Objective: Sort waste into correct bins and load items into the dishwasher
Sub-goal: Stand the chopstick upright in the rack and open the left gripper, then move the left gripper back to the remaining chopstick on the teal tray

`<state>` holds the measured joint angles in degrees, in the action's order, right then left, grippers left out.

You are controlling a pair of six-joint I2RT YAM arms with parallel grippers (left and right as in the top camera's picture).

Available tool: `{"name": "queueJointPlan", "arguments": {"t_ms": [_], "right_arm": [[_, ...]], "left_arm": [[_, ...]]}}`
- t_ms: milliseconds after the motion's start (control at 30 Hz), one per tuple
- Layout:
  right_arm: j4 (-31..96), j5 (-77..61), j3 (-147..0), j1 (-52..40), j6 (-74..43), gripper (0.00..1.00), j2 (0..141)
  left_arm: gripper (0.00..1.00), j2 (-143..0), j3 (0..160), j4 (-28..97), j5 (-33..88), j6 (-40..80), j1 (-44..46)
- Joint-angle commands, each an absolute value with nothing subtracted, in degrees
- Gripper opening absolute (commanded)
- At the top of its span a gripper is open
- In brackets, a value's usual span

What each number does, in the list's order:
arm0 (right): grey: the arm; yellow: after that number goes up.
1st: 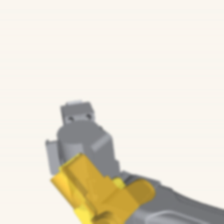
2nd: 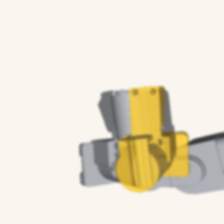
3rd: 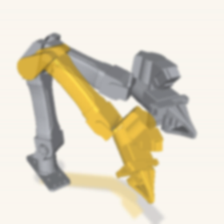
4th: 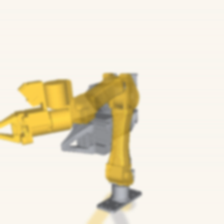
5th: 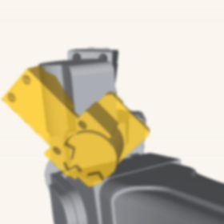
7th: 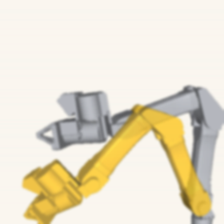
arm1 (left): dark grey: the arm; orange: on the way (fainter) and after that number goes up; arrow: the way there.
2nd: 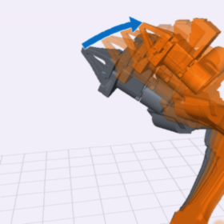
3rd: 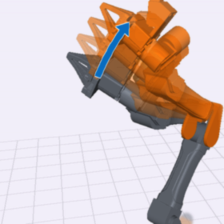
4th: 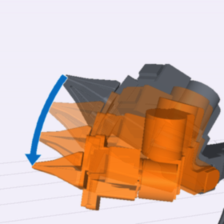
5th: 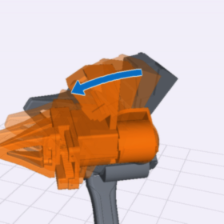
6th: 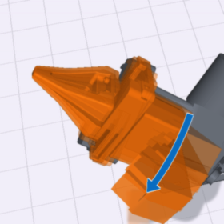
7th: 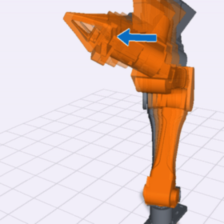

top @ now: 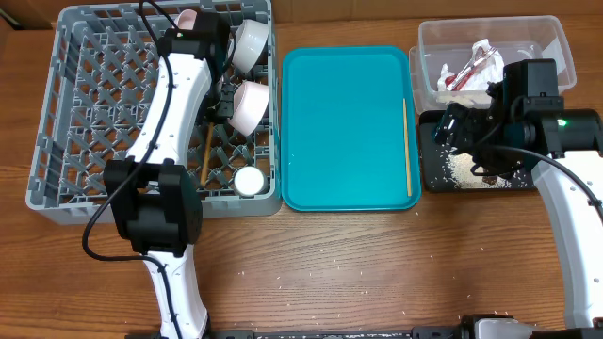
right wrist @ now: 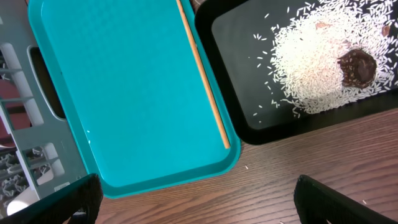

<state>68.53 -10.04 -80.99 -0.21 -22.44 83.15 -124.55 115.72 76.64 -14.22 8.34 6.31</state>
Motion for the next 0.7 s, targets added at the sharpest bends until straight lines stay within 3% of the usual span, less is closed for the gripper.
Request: {"name": "queueJointPlan", "arguments": {"t_ms": [0,167,300,400,667], "right_arm": [[68.23,-9.45,-80.95,-0.36,-22.24,1.0,83.09],[68.2,-9.45,-80.95,-0.36,-22.24,1.0,83.09],[68.23,-9.45,-80.95,-0.36,-22.24,1.0,83.09],[68.23,-9.45,-80.95,-0.36,-22.24,1.0,83.09],[68.23,-9.43,-80.95,-0.36,-22.24,1.0,83.09]], "left_arm": [[1.0,-124.88,115.7,76.16,-14.72,7.68,6.09],[0.99,-124.81,121.89,78.67,-8.47,7.7,6.09],[0.86,-124.79,133.36,81.14,7.51,7.7,7.49],[0.81,-124.79,136.33,78.96,14.66,8.19,10.7],[0.81,-126.8,129.97,64.69,6.94,20.99,25.39]]}}
